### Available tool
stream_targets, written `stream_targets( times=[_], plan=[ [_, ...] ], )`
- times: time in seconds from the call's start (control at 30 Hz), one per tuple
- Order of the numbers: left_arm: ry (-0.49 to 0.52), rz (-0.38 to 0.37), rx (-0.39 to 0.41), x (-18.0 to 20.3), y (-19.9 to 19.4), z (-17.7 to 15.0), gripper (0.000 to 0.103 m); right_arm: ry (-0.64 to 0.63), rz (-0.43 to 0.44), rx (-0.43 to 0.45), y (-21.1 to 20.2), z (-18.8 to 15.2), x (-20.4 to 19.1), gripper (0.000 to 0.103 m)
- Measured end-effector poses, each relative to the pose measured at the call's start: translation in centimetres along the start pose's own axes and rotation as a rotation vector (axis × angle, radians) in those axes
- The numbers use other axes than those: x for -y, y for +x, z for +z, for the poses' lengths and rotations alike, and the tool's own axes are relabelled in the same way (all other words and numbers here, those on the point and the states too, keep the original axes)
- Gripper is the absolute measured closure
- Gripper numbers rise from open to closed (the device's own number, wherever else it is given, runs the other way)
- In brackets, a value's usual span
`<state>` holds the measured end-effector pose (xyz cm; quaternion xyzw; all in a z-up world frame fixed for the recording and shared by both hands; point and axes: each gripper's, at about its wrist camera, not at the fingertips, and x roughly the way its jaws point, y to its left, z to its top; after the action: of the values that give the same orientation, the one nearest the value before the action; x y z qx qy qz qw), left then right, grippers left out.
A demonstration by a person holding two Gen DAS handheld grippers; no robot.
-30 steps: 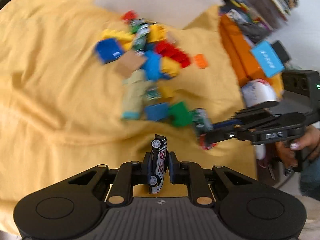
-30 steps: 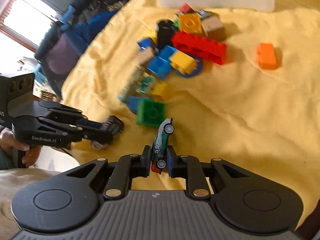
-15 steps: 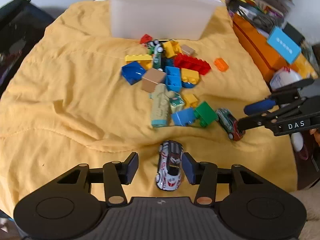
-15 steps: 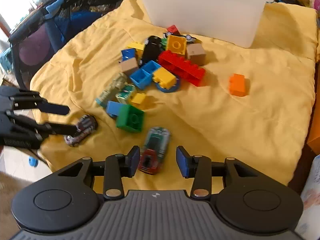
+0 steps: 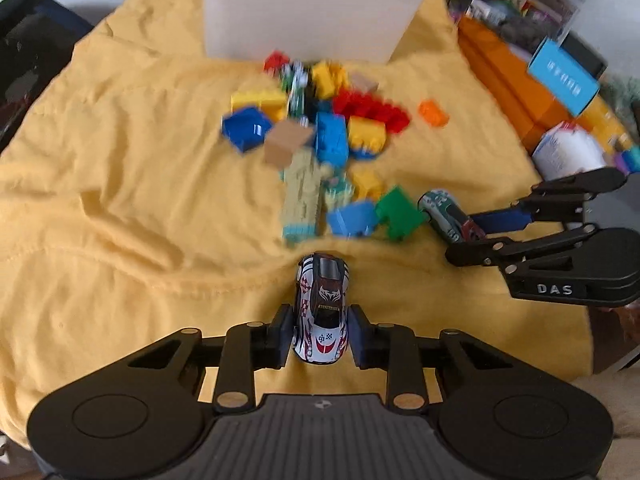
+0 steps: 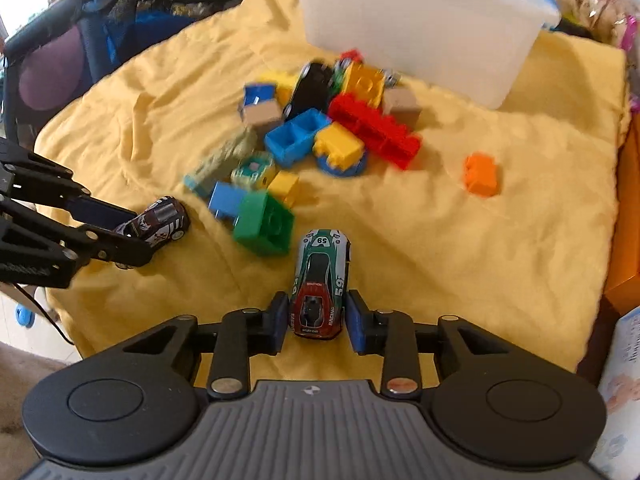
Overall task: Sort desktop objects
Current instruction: 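Carry both cars over the white bin and open both tools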
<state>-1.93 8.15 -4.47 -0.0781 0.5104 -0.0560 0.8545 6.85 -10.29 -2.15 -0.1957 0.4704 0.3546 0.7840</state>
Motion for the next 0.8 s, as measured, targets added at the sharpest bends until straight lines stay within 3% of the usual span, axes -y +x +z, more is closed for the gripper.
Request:
stream_targets(
  times=[0.23, 0.53, 0.7, 0.8],
  plan=[
    [0.011, -0.017, 0.199, -0.7, -5.6, 5.3, 0.071, 0.003, -0.047, 0.152, -4.3, 4.5, 2.7, 0.069],
    [0.065, 0.002, 0.433, -1.5, -9.4, 17.4, 0.071, 0.031, -0.094, 0.372, -7.0, 15.0, 6.7, 0.069],
    [0.06, 0.003, 0.439, -2.3, -6.7, 24.6, 0.071, 0.073, -0.101, 0.386, -4.8, 21.5, 8.9, 0.069],
    [0.097, 0.041, 0.408, -1.8, -3.8, 27.8, 0.071, 0.076, -0.133, 0.338, -2.4, 24.4, 9.9, 0.069]
  ],
)
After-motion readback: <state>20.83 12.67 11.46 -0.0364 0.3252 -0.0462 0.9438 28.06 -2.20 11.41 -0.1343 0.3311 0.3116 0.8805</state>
